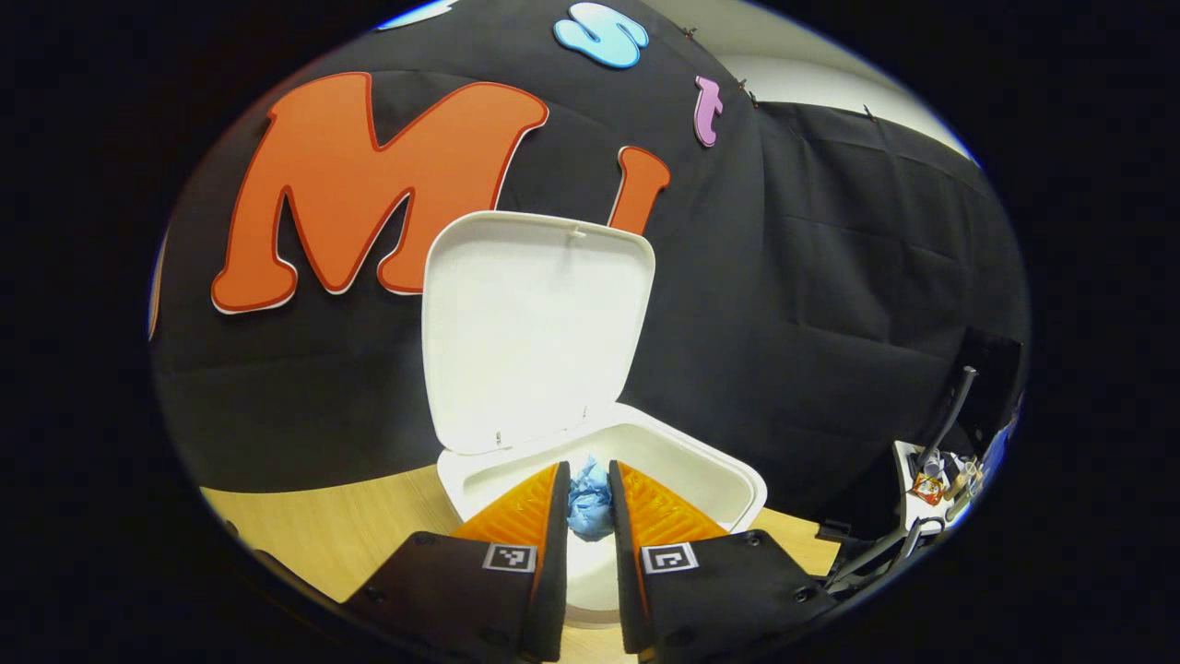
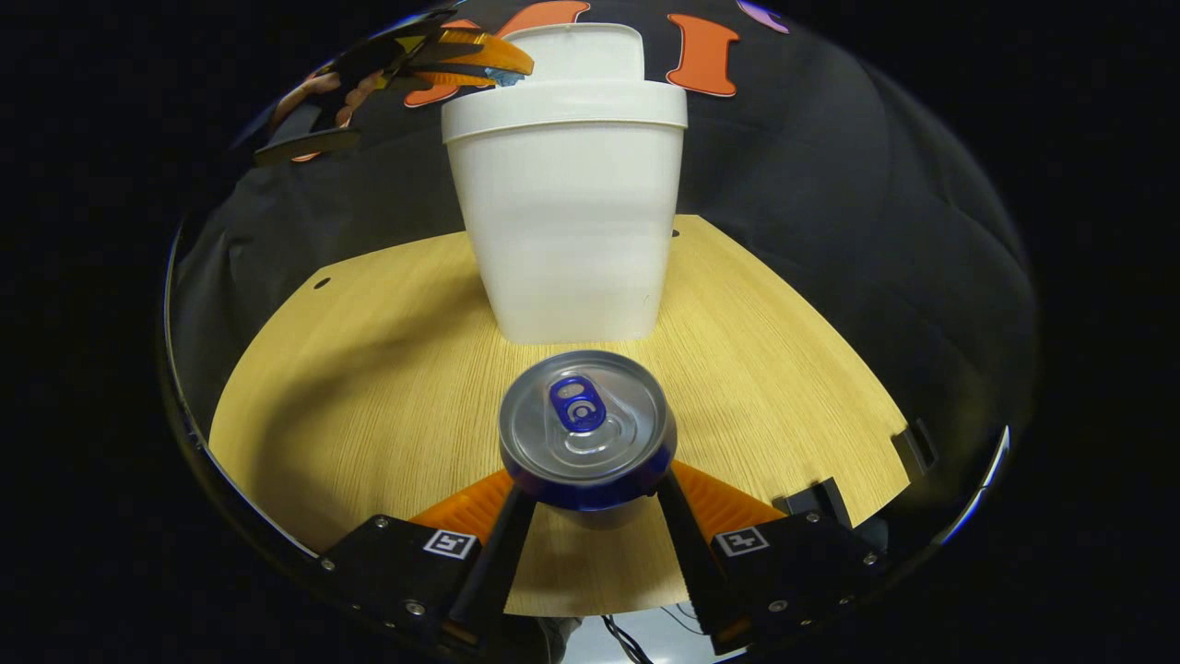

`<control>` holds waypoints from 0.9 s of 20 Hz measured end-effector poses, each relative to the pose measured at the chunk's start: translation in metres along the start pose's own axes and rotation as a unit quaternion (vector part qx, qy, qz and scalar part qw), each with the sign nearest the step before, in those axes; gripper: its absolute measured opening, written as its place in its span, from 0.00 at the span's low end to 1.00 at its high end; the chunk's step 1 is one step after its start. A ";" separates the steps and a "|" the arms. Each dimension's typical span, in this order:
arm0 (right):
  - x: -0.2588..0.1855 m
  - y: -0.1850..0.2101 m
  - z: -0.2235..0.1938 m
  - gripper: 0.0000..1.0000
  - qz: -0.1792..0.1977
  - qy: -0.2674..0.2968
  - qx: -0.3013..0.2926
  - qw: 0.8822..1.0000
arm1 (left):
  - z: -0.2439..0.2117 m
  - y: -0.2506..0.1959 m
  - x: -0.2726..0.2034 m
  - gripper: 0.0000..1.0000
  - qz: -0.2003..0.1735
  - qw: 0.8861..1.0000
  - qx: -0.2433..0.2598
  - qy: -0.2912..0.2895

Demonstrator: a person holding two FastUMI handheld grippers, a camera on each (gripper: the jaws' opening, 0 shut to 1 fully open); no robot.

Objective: Press the lid of the desktop garbage bin to open it, pick up the crumpled paper on the desktop and throw it into the bin, then pick up the pop can on the desktop and drop it into the bin, and finally close the garbage bin lid.

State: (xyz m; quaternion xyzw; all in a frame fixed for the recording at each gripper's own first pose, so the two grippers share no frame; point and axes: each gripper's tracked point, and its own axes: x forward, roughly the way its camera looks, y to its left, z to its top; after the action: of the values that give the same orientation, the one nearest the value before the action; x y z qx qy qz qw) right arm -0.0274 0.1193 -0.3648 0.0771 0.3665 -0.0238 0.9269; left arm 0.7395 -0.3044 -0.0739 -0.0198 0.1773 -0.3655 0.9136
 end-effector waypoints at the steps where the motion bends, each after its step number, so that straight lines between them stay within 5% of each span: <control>1: 0.000 0.001 0.000 0.75 0.001 0.000 0.001 1.000 | -0.001 -0.001 0.002 0.30 -0.001 1.000 0.002 0.000; 6: -0.002 -0.002 0.004 0.79 -0.002 -0.004 -0.001 1.000 | -0.002 -0.005 0.000 0.41 -0.008 1.000 0.012 -0.004; 8: -0.004 -0.005 0.007 0.79 -0.003 -0.006 -0.001 1.000 | -0.002 -0.008 -0.001 0.55 -0.011 1.000 0.018 -0.005; 9: -0.005 -0.006 0.008 0.75 -0.002 -0.007 -0.001 1.000 | -0.003 -0.006 -0.003 0.71 -0.010 1.000 0.023 -0.005; 12: -0.006 -0.009 0.015 0.79 -0.002 -0.008 -0.003 1.000 | 0.002 -0.005 -0.008 0.89 -0.004 0.999 0.035 -0.014; 18: -0.015 -0.020 0.030 0.79 -0.013 -0.018 -0.011 1.000 | 0.003 0.005 -0.035 0.99 0.017 0.999 0.036 -0.033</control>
State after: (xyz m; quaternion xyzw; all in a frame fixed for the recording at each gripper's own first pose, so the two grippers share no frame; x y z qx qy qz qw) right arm -0.0205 0.0947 -0.3356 0.0615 0.3514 -0.0326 0.9336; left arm 0.7203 -0.2777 -0.0609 0.0037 0.1346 -0.3553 0.9250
